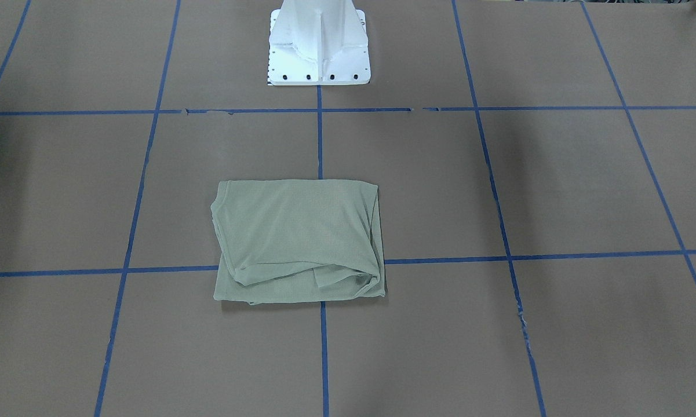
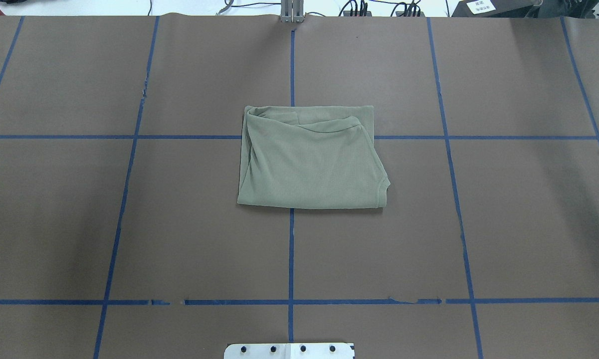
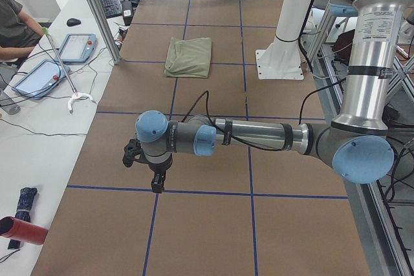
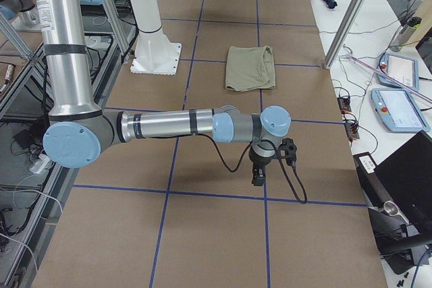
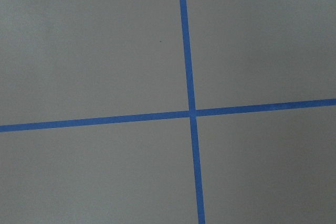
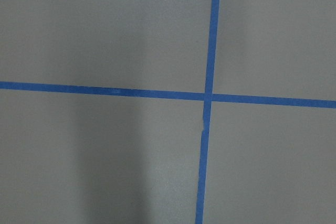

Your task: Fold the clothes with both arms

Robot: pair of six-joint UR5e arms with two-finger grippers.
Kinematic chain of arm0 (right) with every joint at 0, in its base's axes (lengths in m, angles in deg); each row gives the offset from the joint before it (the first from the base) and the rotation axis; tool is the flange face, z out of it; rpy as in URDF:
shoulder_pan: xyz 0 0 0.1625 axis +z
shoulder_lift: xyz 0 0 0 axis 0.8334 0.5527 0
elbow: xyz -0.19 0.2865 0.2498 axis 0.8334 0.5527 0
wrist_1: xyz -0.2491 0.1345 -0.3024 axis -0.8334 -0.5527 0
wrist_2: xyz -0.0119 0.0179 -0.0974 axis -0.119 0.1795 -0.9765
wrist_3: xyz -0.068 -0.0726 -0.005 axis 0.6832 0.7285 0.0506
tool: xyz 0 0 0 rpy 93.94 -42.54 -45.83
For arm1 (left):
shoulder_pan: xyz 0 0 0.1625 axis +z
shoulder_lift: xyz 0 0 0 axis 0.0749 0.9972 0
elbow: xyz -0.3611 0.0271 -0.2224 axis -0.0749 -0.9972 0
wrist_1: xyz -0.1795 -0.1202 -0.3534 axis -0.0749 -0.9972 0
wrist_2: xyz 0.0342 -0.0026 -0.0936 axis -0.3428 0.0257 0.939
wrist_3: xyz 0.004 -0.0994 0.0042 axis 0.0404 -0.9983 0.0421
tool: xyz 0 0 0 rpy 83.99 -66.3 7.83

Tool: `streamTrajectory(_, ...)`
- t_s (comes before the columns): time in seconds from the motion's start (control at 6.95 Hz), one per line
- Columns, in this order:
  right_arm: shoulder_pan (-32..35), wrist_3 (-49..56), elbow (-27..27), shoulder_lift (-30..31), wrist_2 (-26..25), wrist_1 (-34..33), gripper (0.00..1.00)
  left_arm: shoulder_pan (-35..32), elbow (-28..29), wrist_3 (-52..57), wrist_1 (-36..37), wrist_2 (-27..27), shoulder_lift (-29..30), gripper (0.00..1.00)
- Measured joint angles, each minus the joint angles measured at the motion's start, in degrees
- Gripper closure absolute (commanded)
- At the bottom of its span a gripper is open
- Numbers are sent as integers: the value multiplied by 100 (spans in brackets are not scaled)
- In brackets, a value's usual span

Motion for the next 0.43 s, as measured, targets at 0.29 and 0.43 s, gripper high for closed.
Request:
streamTrajectory(0.29,-27,0,0,0,2,4,0,-10,-2,-1,3,3,0,0)
streamTrajectory(0.43,-29,-1,0,-1,2,3,0,-10,4,1,3,3,0,0)
